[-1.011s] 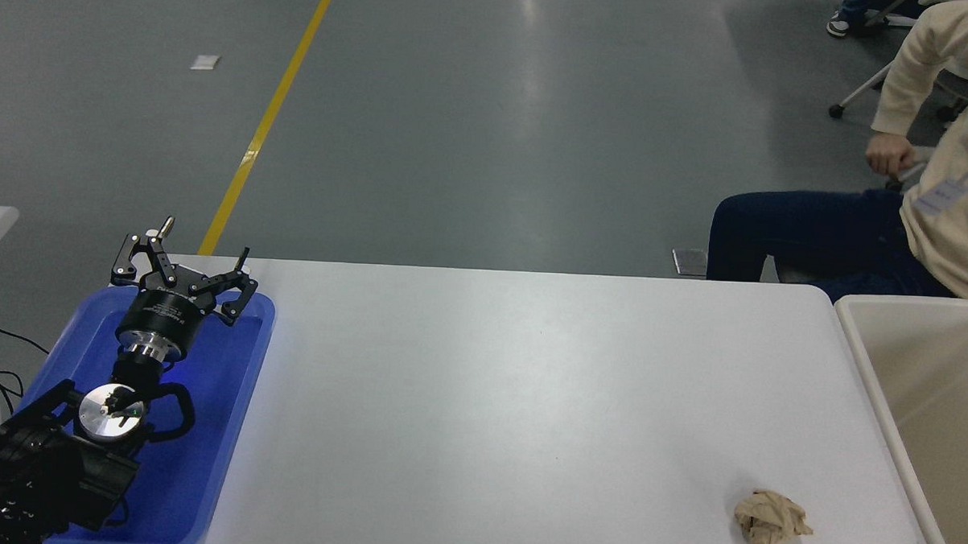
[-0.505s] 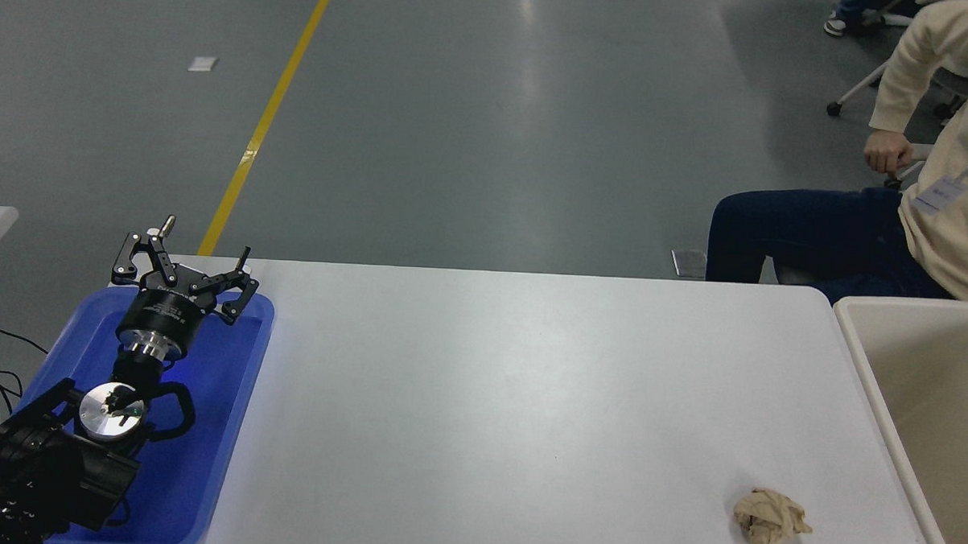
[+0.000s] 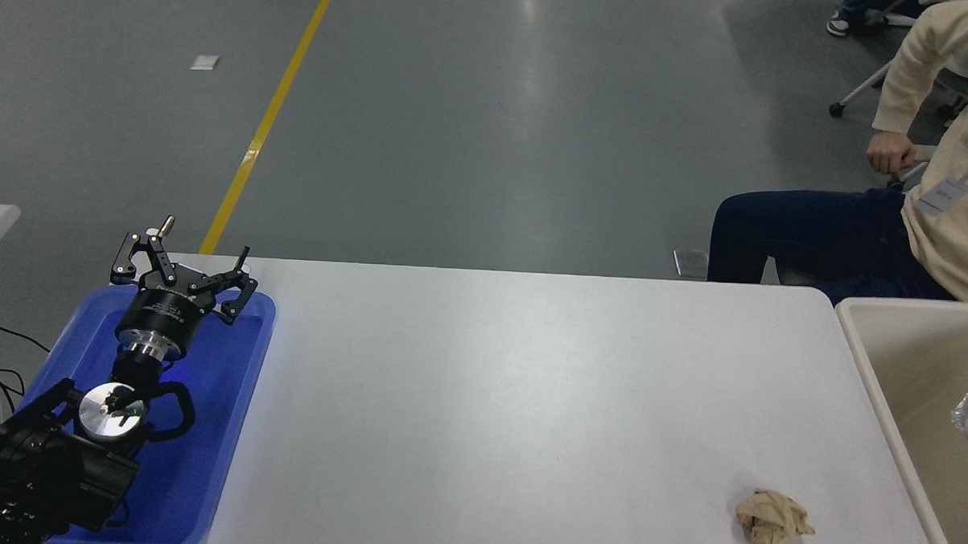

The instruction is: Pick up foil plate and place in dustbin

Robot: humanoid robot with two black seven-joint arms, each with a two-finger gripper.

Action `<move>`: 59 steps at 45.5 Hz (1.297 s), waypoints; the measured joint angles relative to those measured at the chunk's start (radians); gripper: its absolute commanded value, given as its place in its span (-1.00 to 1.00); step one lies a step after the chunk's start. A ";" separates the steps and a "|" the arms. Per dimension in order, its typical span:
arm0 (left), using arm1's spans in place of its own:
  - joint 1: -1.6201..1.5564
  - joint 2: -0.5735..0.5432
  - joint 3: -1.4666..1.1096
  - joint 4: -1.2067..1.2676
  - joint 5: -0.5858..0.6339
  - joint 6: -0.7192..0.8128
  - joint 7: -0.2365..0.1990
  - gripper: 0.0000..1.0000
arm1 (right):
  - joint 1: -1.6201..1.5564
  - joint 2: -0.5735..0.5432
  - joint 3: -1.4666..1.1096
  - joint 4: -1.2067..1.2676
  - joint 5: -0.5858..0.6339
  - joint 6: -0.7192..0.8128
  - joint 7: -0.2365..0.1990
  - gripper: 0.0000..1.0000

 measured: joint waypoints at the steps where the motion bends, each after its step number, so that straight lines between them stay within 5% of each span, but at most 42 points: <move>1: 0.000 0.000 0.000 0.000 0.000 0.000 0.000 1.00 | -0.002 0.002 0.001 -0.002 0.000 -0.002 -0.001 -0.26; 5: 0.000 0.000 0.000 0.000 0.000 0.000 0.000 1.00 | -0.008 0.009 0.007 -0.010 0.000 -0.013 -0.003 -0.02; 9: 0.000 0.000 0.000 0.000 0.000 0.000 0.000 1.00 | -0.013 0.013 0.010 -0.013 0.000 -0.027 -0.005 0.42; 15: 0.000 0.000 0.000 0.000 0.000 0.000 0.000 1.00 | -0.016 0.016 0.014 -0.014 0.001 -0.050 -0.006 0.71; 38: 0.000 0.000 0.000 0.000 0.000 0.000 0.000 1.00 | 0.053 -0.069 0.046 0.121 0.000 -0.079 -0.007 1.00; 59: 0.000 0.000 0.000 0.000 0.000 -0.002 0.001 1.00 | 0.402 -0.398 -0.016 0.792 -0.090 -0.045 -0.003 1.00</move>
